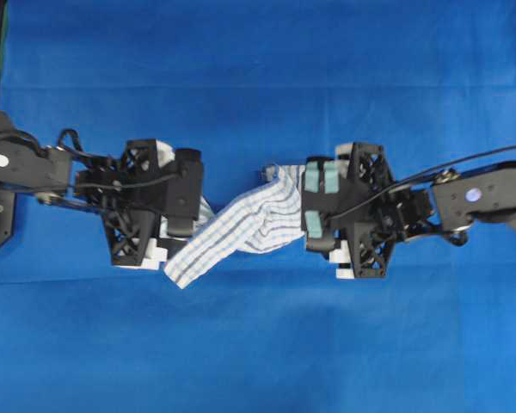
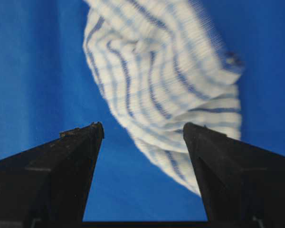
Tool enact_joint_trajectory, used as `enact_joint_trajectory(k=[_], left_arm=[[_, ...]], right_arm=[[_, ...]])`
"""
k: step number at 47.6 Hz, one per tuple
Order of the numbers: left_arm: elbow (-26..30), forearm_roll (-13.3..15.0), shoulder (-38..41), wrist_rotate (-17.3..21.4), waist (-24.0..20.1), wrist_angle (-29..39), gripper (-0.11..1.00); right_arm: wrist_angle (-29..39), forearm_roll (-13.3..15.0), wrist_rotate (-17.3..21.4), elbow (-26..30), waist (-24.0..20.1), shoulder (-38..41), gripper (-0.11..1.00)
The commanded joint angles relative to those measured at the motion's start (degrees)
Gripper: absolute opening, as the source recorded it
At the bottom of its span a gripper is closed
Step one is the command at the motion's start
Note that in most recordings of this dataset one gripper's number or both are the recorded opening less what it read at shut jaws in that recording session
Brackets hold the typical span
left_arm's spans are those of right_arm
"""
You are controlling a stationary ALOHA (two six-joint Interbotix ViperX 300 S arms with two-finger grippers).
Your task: Lift the towel with both arms.
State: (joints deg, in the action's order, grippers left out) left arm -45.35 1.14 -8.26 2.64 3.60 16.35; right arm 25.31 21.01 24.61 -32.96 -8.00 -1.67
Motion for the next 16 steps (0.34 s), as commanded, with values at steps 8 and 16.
enact_joint_trajectory(k=[8,16], left_arm=[[0.4,0.1,4.5,0.2,0.2,-4.1,0.91],[-0.2,0.1,6.9,0.2,0.3,-6.5,0.91]], right_arm=[[-4.7,-0.1,0.1,-0.1,-0.2,3.4,0.68],[-8.1,-0.1,0.1,-0.2,0.1,6.9,0.68]])
